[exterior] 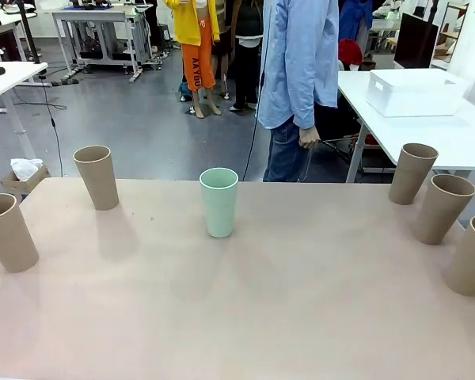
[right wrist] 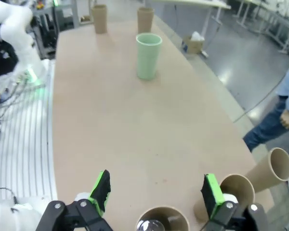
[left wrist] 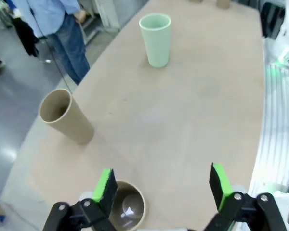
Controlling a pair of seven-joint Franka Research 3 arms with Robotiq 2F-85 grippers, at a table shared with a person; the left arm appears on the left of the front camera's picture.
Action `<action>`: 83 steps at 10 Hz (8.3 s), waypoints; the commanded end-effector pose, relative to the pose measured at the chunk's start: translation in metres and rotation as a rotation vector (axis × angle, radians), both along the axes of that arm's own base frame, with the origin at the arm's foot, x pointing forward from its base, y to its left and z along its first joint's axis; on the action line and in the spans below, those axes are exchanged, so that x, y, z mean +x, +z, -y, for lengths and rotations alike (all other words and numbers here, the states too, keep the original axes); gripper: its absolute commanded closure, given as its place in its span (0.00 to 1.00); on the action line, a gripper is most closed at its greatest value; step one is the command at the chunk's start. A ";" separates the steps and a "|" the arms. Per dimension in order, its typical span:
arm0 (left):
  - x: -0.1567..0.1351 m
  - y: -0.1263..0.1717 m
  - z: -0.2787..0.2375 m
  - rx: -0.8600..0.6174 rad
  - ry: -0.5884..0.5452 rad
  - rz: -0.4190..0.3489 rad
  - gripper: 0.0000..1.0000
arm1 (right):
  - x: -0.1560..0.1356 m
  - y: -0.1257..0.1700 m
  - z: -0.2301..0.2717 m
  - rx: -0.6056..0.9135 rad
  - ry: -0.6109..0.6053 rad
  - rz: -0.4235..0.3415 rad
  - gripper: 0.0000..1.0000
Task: Stack the cups and store them in the basket.
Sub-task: Pick up two Reusable plastic cups , one in each hand.
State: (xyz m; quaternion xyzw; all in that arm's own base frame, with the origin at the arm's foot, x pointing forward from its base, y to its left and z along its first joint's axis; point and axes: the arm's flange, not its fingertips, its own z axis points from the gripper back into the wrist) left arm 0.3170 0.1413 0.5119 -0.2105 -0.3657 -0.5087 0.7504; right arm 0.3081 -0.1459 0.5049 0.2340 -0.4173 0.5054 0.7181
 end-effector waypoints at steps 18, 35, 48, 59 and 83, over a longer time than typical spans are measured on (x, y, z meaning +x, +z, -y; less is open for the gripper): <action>-0.042 -0.022 -0.018 -0.144 -0.008 0.084 0.00 | -0.006 -0.017 0.010 0.166 0.029 0.022 0.00; -0.042 -0.022 -0.018 -0.144 -0.008 0.084 0.00 | -0.006 -0.017 0.010 0.166 0.029 0.022 0.00; -0.042 -0.022 -0.018 -0.144 -0.008 0.084 0.00 | -0.006 -0.017 0.010 0.166 0.029 0.022 0.00; 0.006 -0.011 -0.087 -0.191 -0.094 0.008 0.00 | 0.027 -0.014 0.092 0.249 0.091 -0.004 0.00; 0.055 -0.221 -0.208 -0.556 -0.236 0.149 0.00 | 0.044 -0.259 0.160 0.507 0.250 0.105 0.00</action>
